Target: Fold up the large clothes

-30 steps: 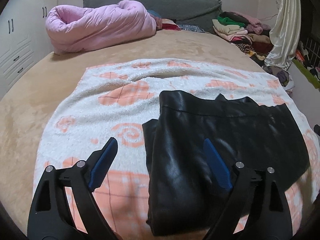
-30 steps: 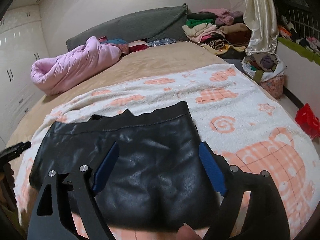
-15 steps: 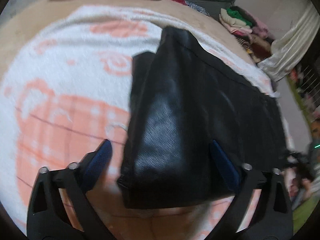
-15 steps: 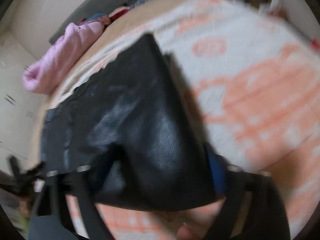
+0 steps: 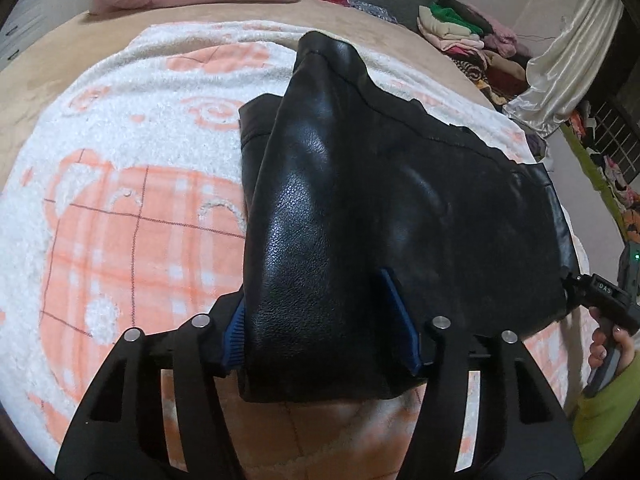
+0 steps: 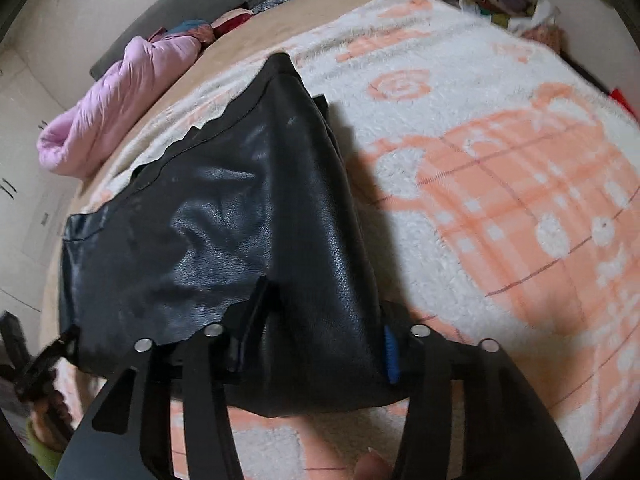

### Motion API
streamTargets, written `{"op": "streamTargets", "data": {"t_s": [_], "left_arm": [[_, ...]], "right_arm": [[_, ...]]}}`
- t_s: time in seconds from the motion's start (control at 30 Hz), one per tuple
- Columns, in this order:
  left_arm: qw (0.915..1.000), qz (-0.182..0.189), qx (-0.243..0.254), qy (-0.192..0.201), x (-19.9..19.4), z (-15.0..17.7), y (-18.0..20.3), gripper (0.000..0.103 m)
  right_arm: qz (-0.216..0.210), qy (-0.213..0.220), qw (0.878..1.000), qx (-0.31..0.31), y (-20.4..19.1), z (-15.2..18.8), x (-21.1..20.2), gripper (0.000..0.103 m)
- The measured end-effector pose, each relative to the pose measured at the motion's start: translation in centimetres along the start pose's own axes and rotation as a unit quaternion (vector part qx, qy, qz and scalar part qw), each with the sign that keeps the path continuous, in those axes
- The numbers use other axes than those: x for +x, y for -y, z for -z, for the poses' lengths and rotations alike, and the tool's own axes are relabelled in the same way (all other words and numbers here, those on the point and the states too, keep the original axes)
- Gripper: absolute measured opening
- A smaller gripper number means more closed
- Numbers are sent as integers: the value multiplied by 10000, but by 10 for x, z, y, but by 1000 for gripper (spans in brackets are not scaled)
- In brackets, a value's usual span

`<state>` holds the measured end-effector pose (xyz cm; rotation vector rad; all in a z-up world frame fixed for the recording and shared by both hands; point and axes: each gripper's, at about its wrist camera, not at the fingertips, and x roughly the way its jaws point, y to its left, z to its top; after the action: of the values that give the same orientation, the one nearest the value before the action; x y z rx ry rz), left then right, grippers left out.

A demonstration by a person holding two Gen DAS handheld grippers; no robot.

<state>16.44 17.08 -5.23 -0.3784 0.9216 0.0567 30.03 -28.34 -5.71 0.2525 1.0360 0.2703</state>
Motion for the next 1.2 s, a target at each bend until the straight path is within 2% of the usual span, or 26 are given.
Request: {"op": "streamTargets", "data": {"t_s": [0.07, 0.13, 0.17, 0.23, 0.3, 0.37, 0.5, 0.6, 0.77, 0.9, 1.2], "left_arm": [[10000, -37, -12, 8, -2, -2, 0, 60], [9999, -120, 31, 32, -6, -4, 2, 68], [9998, -155, 110, 75, -10, -4, 4, 71], [9993, -223, 229, 190, -17, -6, 8, 79], [9986, -313, 299, 314, -23, -9, 11, 80], [9975, -426, 359, 430, -28, -11, 12, 86], [9949, -703, 400, 606, -36, -14, 8, 89], [9939, -780, 343, 701, -40, -16, 2, 91], [9921, -888, 267, 849, -49, -19, -5, 93], [9912, -883, 188, 971, -57, -22, -9, 93], [9882, -955, 84, 1194, -67, -28, -17, 93]], "right_arm": [[289, 147, 9994, -126, -6, 1, -6, 67], [486, 573, 9964, -403, -16, 4, -24, 70], [520, 685, 9951, -479, -21, 5, -29, 81], [513, 1030, 9906, -742, -41, 9, -44, 88], [339, 1209, 9872, -979, -62, 16, -53, 89], [225, 1257, 9850, -1165, -81, 19, -54, 90], [-31, 1146, 9789, -1693, -127, 35, -48, 90], [-116, 1016, 9759, -1930, -153, 45, -39, 89], [-101, 805, 9729, -2167, -187, 59, -18, 78], [54, 678, 9729, -2212, -200, 64, -2, 78], [346, 245, 9761, -2133, -199, 64, 32, 78]]}}
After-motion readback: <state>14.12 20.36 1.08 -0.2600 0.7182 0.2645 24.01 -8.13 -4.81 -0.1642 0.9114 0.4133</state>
